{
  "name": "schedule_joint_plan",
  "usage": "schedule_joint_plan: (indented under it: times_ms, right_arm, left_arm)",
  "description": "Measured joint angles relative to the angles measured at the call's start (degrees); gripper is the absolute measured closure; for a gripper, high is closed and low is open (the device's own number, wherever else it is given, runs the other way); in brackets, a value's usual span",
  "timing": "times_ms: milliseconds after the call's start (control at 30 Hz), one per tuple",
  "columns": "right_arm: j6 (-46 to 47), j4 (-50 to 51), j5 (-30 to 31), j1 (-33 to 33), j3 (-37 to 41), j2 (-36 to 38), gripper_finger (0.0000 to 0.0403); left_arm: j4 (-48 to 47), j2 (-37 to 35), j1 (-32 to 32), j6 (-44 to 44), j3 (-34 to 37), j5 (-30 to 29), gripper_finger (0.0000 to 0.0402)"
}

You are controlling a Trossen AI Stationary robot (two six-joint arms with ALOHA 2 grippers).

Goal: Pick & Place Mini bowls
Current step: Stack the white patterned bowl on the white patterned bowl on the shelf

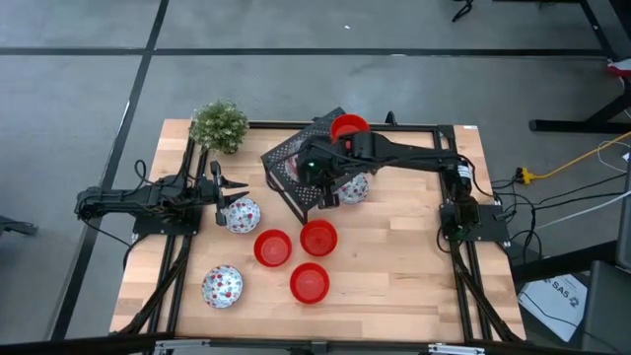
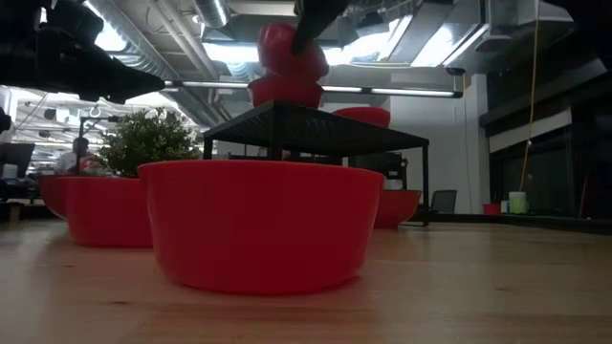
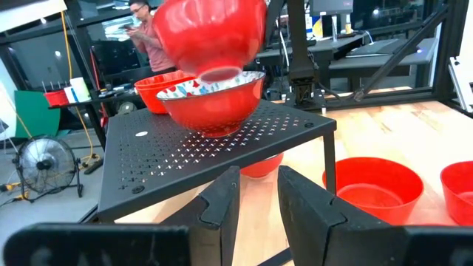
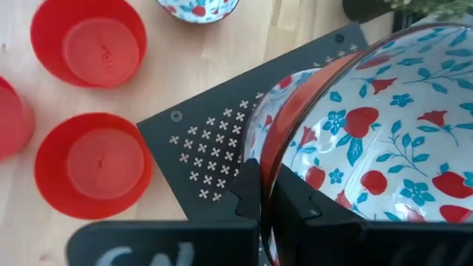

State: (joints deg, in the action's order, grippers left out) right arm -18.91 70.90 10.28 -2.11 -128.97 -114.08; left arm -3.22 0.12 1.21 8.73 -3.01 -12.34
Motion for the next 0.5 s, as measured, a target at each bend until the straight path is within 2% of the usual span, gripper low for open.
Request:
schedule_joint_plan:
  times_ms: [500]
  right_arm:
    - [-3.04,0.26,0.02,-0.92,0.0,-1.27,0.039]
  left_arm:
    - [0.0,0.02,0.01,0.0,-0.01,0.0,0.0313]
